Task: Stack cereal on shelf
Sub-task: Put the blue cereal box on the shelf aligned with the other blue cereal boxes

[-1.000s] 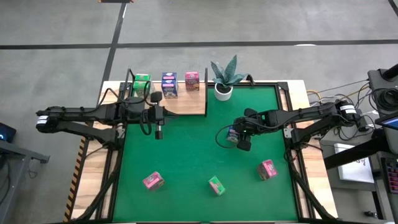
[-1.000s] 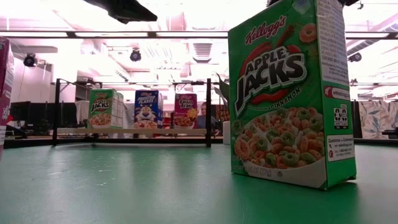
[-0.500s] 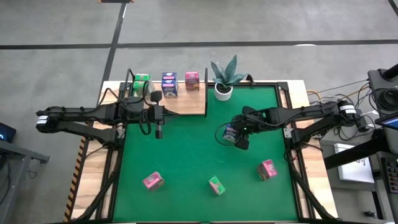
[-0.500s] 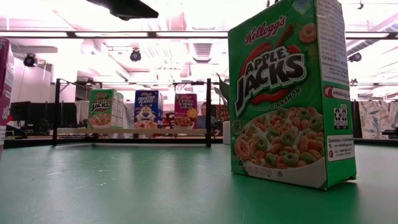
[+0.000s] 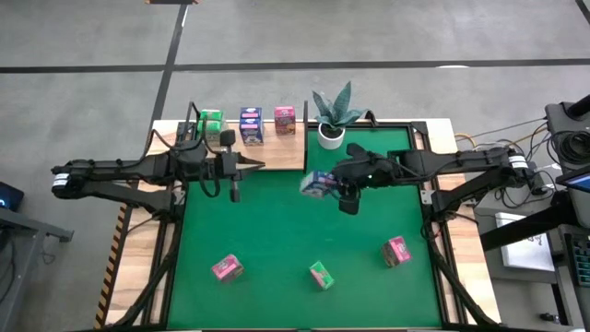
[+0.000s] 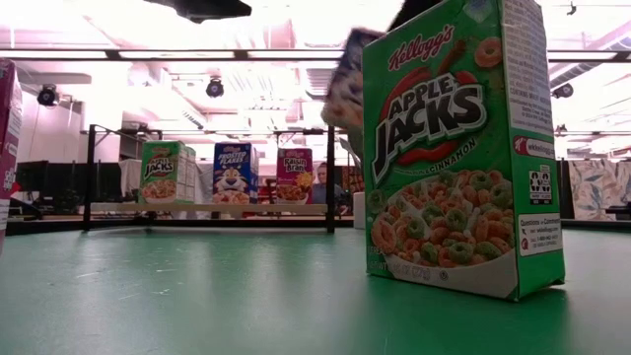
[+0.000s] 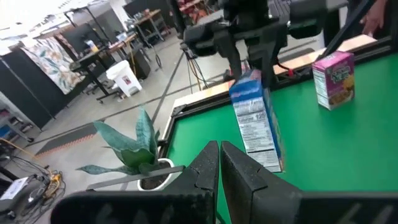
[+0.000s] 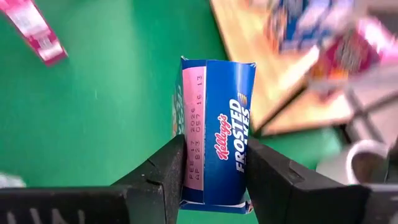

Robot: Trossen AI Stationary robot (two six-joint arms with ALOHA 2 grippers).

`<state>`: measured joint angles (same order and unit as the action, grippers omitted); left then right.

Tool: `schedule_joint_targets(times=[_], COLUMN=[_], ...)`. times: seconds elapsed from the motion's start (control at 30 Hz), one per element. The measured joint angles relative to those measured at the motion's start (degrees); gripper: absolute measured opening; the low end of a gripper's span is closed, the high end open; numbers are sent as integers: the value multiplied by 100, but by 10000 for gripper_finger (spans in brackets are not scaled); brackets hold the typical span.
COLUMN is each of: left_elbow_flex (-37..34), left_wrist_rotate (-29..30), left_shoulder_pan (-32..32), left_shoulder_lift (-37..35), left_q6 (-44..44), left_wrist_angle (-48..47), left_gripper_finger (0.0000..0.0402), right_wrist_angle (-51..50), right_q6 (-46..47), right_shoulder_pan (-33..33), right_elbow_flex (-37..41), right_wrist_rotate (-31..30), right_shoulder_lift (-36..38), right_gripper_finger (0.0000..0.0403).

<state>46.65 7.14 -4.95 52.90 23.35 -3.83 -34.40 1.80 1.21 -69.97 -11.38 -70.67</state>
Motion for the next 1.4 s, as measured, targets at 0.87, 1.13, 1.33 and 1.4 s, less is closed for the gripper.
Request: schedule_joint_targets(times=[0.87, 1.13, 1.33, 1.4], left_elbow_flex=[-1329, -1348, -1348, -1348], left_wrist_rotate=[297, 293, 290, 289], left_shoulder_pan=[-131, -131, -131, -131], left_shoulder_lift=[-1537, -1596, -1572, -1582], left_q6=[-71, -89, -89, -89], left_wrist_angle=[1350, 1372, 1361, 1365], left_gripper_finger=[0, 0, 0, 0], right_wrist_angle=[-311, -700, -774, -813], right_q6=[-2468, -2594, -2620, -2649], right_shoulder_pan=[-668, -1306, -1677, -1771], right_elbow_flex=[-3512, -4681, -5275, -5434], right_wrist_rotate=[319, 1167, 1198, 1330], right_shoulder_lift=[-2957, -3980, -4654, -4855], right_gripper_finger=[134, 134, 134, 134])
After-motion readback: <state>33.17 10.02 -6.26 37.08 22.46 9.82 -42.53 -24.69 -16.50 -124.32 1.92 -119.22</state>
